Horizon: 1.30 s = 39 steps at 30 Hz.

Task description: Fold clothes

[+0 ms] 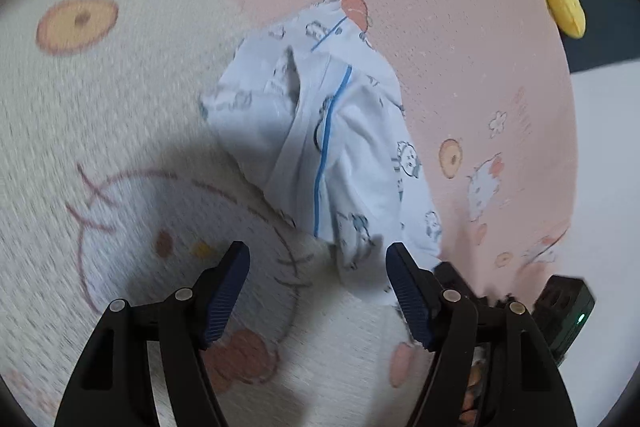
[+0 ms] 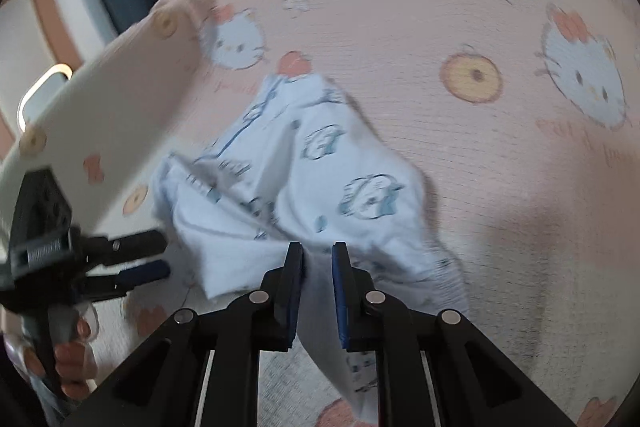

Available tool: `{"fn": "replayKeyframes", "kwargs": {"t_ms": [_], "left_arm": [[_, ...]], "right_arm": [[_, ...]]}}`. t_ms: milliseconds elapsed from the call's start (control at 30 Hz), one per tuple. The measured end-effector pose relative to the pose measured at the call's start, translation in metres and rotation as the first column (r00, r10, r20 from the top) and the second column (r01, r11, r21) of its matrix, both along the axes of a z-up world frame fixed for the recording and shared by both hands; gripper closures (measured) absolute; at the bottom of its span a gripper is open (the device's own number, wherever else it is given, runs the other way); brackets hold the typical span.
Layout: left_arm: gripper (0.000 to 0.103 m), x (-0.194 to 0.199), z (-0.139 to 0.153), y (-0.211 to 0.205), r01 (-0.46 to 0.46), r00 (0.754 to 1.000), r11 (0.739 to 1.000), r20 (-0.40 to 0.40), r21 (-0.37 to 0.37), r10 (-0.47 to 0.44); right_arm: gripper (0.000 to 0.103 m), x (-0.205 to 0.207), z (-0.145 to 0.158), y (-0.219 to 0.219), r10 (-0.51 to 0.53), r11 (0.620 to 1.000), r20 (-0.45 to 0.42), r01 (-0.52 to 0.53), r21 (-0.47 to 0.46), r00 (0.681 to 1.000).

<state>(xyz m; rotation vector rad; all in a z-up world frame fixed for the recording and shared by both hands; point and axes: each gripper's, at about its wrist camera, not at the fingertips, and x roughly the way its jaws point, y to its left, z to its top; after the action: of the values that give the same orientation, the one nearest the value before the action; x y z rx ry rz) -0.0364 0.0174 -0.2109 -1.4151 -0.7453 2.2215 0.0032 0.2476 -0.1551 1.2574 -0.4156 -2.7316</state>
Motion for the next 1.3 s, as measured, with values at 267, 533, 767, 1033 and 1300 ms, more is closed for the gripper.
{"fn": "replayKeyframes", "kwargs": {"t_ms": [267, 533, 767, 1033, 1300], "left_arm": [[0.034, -0.005, 0.003, 0.018, 0.119, 0.977, 0.934, -0.125, -0.337, -0.17], [0.039, -0.017, 0.0, 0.008, 0.14, 0.967, 0.941, -0.162, -0.307, -0.196], [0.09, -0.025, 0.005, 0.024, 0.138, 0.964, 0.952, -0.185, -0.272, -0.193], [0.091, -0.021, 0.034, 0.025, 0.15, 0.953, 0.97, -0.231, -0.193, -0.194], [0.091, -0.013, 0.056, 0.023, 0.157, 0.948, 0.978, -0.255, -0.139, -0.188]], "right_arm": [[0.09, -0.012, -0.023, 0.001, 0.001, 0.999, 0.112, 0.004, -0.047, 0.994], [0.092, -0.029, -0.038, 0.005, -0.034, 0.997, 0.154, 0.045, -0.066, 0.987], [0.096, -0.036, -0.041, 0.009, -0.047, 0.996, 0.141, 0.056, -0.065, 0.989], [0.09, -0.016, -0.021, 0.0, -0.057, 0.998, 0.099, 0.056, 0.019, 0.993], [0.089, 0.015, -0.005, 0.004, -0.049, 0.989, 0.093, 0.061, -0.131, 0.994]]}}
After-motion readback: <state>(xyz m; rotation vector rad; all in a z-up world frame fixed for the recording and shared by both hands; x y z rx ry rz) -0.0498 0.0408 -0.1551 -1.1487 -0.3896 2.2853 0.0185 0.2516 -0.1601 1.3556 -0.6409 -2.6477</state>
